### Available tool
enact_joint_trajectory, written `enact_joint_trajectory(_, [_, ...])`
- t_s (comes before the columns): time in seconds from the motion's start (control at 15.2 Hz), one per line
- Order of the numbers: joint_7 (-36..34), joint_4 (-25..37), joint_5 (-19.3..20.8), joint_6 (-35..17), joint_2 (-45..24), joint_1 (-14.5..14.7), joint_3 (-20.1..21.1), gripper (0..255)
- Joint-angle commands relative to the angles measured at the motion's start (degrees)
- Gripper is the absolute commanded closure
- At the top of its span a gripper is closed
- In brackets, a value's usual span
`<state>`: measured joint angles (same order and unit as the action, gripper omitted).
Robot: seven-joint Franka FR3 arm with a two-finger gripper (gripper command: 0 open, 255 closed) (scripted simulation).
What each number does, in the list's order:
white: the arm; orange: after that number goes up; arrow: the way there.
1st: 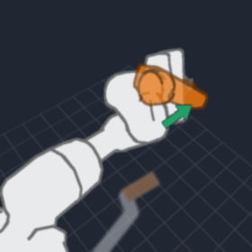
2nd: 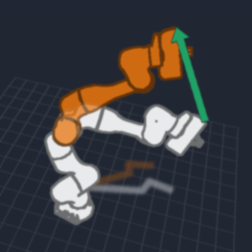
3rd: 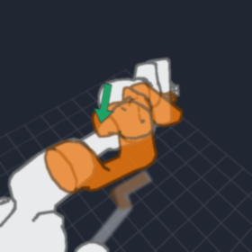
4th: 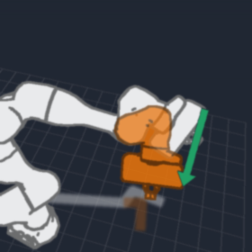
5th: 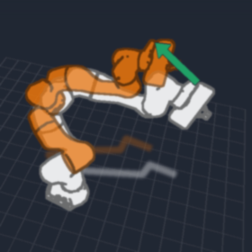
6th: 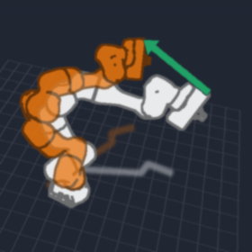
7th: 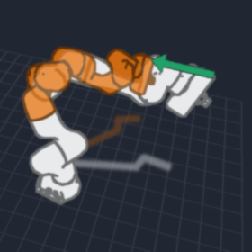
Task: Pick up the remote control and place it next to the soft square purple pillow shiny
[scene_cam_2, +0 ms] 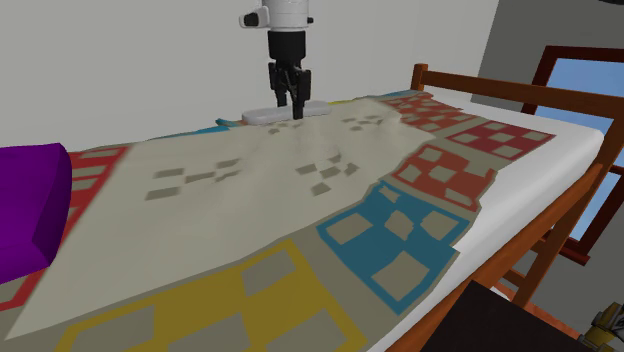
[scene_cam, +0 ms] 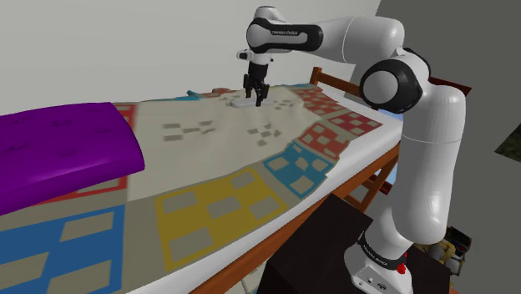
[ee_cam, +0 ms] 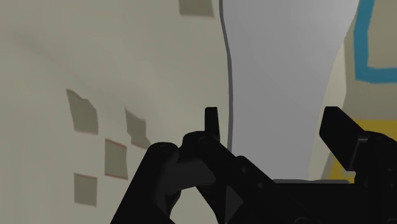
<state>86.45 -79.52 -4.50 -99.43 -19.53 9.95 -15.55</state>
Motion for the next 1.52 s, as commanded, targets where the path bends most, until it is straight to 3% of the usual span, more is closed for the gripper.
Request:
enact_joint_trajectory(0.0, [-0.10, 2.27, -0.07, 1.90, -0.37, -0.08, 0.01, 255])
enact_joint_trajectory(0.26, [-0.08, 6.15, -0.22, 5.19, -0.97, -0.38, -0.03, 255])
enact_joint_trajectory(0.86, [-11.21, 3.97, 1.49, 4.66, 0.84, 7.64, 3.34, 255])
enact_joint_trajectory(1.45, [-21.86, 9.34, 2.24, 6.65, -2.57, 14.75, 6.75, 255])
